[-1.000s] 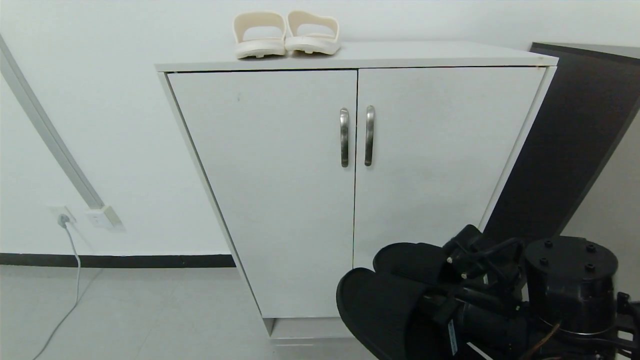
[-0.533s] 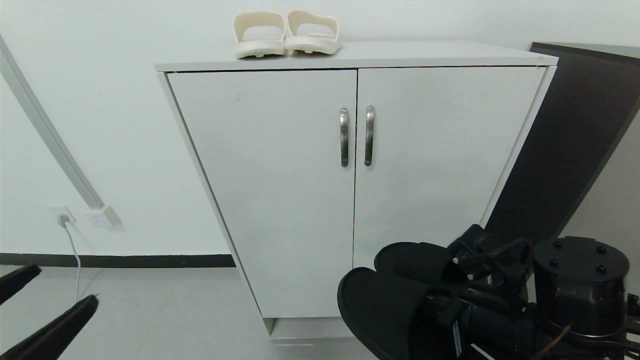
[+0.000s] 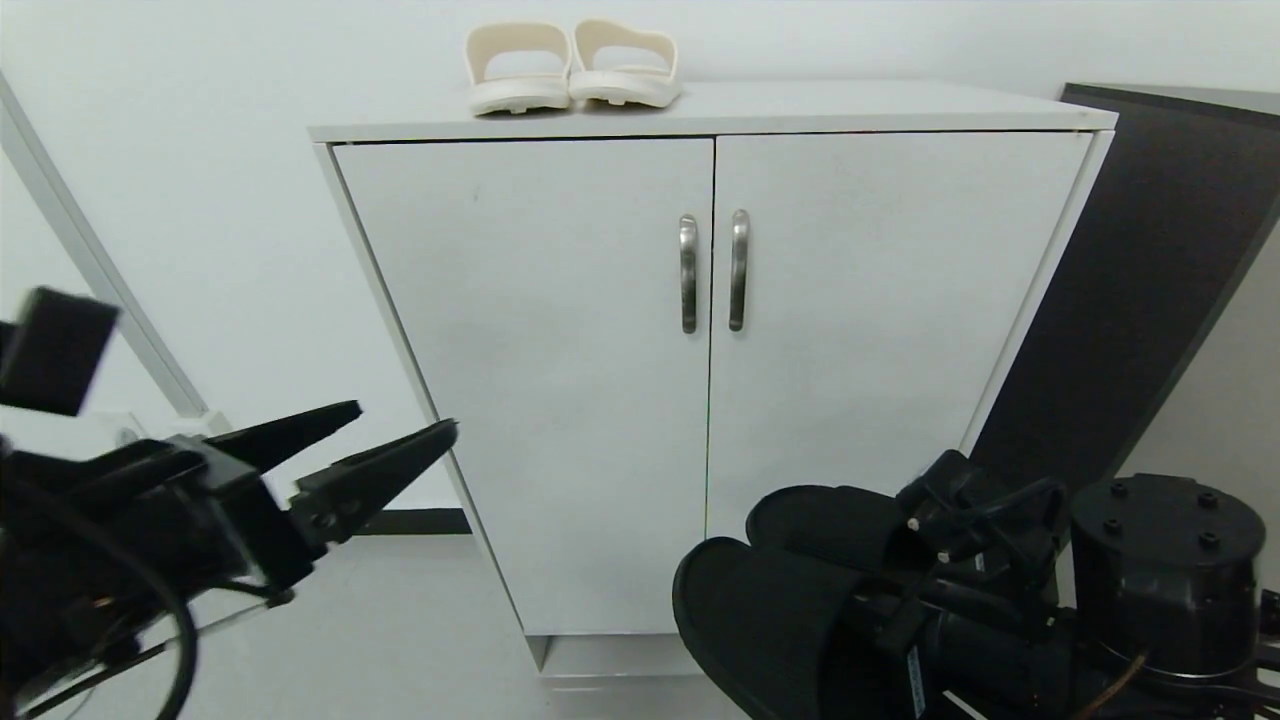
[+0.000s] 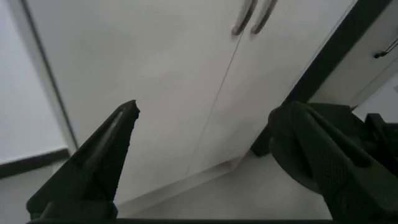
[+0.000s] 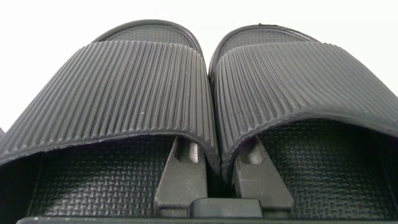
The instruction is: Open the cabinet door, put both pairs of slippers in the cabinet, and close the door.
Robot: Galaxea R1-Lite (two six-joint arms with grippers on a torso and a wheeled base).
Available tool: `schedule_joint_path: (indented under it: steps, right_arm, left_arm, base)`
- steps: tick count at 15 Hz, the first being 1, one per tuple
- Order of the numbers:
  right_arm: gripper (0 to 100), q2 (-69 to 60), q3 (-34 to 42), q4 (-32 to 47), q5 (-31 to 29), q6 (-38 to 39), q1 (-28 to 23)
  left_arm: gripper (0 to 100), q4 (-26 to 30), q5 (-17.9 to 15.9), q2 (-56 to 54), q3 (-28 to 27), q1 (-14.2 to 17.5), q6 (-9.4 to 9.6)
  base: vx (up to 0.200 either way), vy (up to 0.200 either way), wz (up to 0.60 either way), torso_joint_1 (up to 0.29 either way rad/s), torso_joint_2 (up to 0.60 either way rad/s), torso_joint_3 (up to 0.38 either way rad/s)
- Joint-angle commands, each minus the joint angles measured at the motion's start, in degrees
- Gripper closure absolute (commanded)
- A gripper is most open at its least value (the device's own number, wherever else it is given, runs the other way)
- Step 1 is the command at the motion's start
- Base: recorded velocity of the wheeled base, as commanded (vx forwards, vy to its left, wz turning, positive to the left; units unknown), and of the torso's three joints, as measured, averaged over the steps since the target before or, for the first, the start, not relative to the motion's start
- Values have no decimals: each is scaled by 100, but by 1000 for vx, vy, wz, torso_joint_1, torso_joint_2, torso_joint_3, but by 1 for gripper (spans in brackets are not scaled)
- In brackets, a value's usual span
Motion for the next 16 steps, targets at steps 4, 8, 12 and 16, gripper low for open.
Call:
schedule_joint_path:
  steps: [4, 8, 12, 16]
  right_arm:
    - [100, 7, 50, -1, 65, 2, 3]
    - [100, -11, 85, -9, 82, 2, -32]
    - [100, -2, 85, -9, 73, 2, -50]
    - [100, 24, 85, -9, 82, 2, -50]
  left_arm:
    - [0, -435, 399, 1793, -1409, -1502, -74]
    - [0, 347, -568, 2602, -2964, -1643, -74]
    - [0, 1349, -1553, 3147, -4450, -1625, -206]
    - [0, 1331, -1895, 3691, -5100, -1617, -962]
  base:
    - [0, 0, 0, 0, 0, 0]
    - [0, 0, 0, 0, 0, 0]
    - [0, 0, 0, 0, 0, 0]
    - [0, 0, 0, 0, 0, 0]
